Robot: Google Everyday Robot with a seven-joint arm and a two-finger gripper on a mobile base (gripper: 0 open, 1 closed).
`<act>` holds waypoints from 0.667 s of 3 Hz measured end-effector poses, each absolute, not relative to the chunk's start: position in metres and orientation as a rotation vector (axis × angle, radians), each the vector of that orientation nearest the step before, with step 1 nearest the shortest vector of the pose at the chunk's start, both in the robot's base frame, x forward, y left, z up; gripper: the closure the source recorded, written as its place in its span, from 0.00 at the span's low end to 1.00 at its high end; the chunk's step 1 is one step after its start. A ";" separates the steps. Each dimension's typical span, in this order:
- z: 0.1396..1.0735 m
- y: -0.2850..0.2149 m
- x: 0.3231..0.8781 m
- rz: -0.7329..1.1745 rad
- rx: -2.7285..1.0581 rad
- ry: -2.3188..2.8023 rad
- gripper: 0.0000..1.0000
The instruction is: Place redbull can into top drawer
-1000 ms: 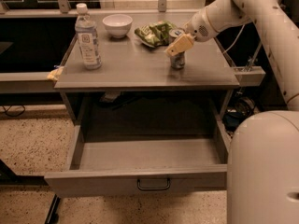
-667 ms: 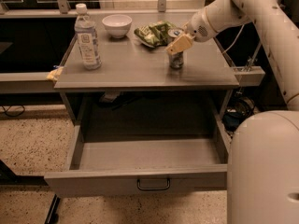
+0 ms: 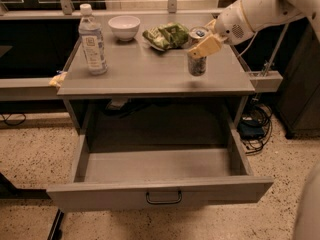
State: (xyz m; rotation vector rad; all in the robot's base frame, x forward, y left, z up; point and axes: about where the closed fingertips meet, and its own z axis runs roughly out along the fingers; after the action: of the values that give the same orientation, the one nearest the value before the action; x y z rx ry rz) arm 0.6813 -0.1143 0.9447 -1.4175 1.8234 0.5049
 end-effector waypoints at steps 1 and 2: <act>0.963 -0.114 0.614 0.603 -1.509 1.773 1.00; 0.963 -0.114 0.615 0.603 -1.509 1.773 1.00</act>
Offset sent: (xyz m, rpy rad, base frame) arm -0.0563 -0.0008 0.0179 0.0169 0.0226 0.0878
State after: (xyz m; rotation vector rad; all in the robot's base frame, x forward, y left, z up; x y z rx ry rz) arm 0.6147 -0.1140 0.9628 -1.5090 1.7730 0.6028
